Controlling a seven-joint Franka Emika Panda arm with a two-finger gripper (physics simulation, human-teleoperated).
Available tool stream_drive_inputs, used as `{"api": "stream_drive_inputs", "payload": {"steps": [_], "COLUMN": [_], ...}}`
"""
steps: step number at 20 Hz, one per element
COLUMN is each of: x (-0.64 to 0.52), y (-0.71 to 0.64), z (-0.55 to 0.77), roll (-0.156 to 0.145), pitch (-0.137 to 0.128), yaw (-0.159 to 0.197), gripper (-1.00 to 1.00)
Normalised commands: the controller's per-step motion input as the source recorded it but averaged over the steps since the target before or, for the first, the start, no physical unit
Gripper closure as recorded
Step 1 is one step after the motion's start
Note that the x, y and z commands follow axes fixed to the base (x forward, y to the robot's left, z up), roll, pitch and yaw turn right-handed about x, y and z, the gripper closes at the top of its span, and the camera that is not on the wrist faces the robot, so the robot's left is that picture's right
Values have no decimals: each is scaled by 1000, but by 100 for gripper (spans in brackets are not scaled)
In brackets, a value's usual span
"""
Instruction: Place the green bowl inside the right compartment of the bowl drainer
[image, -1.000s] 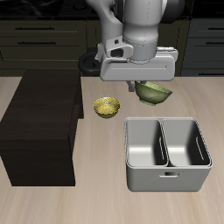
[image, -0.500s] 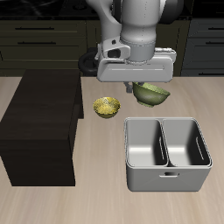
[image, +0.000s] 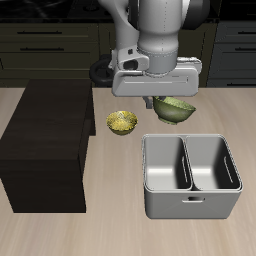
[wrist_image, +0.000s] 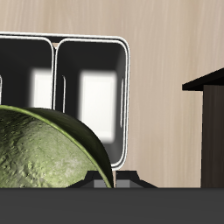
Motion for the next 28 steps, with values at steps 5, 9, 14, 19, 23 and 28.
{"api": "stream_drive_inputs", "payload": {"steps": [5,9,14,19,23,28], "x": [49,72,50,83,31,32], "y": [-114,-88,-91,-91,-67,-15], "z": [-12,-58,-101,-107,-274,-221], "roll": [43,13,16,10,13,27], "pitch": [-18,-5,13,6,41,44], "yaw": [-13,-14,-5,14,-10,-5], "gripper": [100,100,100,100,100,100]}}
